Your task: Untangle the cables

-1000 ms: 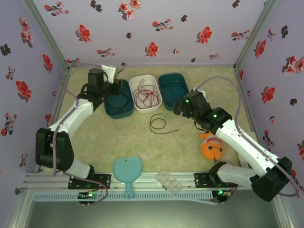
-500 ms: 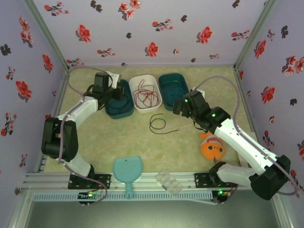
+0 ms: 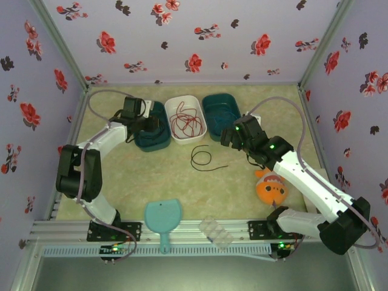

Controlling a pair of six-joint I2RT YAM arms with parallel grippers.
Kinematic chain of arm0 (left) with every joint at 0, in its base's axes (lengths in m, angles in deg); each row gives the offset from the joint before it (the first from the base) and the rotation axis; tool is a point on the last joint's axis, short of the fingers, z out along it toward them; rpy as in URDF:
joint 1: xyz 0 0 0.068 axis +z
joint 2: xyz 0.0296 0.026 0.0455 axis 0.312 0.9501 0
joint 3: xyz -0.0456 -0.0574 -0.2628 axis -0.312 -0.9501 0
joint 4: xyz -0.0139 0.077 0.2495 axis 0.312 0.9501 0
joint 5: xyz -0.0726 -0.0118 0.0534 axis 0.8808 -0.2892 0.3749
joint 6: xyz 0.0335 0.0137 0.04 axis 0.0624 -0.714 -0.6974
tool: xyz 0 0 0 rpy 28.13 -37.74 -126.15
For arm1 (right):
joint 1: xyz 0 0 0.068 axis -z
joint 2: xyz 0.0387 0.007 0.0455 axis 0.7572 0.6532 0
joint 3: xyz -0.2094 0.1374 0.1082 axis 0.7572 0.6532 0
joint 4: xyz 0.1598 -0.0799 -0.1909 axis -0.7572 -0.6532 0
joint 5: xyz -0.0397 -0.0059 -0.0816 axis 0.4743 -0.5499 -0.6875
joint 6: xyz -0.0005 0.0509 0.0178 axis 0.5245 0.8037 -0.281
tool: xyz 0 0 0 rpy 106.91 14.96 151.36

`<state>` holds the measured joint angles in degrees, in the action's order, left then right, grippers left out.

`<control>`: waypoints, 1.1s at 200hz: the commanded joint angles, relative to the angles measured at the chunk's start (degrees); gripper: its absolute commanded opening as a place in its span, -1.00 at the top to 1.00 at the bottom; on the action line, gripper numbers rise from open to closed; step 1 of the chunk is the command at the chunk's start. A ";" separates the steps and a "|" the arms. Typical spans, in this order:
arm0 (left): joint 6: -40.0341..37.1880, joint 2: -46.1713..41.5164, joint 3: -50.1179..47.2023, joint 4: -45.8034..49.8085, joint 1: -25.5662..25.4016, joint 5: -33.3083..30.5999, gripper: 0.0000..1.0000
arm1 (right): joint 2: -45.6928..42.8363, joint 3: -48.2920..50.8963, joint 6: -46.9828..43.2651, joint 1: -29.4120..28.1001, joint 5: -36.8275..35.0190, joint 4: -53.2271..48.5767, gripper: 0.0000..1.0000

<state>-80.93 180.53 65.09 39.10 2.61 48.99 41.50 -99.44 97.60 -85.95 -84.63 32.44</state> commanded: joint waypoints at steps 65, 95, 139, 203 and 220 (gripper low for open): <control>1.35 -4.91 0.84 3.31 -3.15 -7.11 0.09 | 0.18 0.22 0.84 0.34 -3.06 -2.48 -0.99; 0.91 -4.80 1.13 3.21 -4.22 -7.49 0.04 | 0.01 0.22 1.00 0.34 -3.95 -3.37 -0.99; 0.17 -7.67 0.97 3.52 -9.74 -8.97 -0.13 | -1.51 0.77 2.31 0.35 -7.75 -5.62 -0.99; 4.68 -9.86 -4.34 1.52 -26.18 -13.85 -0.19 | -5.88 3.59 5.01 0.60 -12.62 -6.47 -0.99; 4.14 -7.81 -4.94 0.53 -30.63 -14.45 -0.19 | -6.46 4.28 5.62 0.91 -13.29 -6.86 -0.99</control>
<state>-78.09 170.70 61.92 40.65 -23.32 37.25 36.45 -96.62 100.97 -85.80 -94.40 27.46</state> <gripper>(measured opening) 0.595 0.993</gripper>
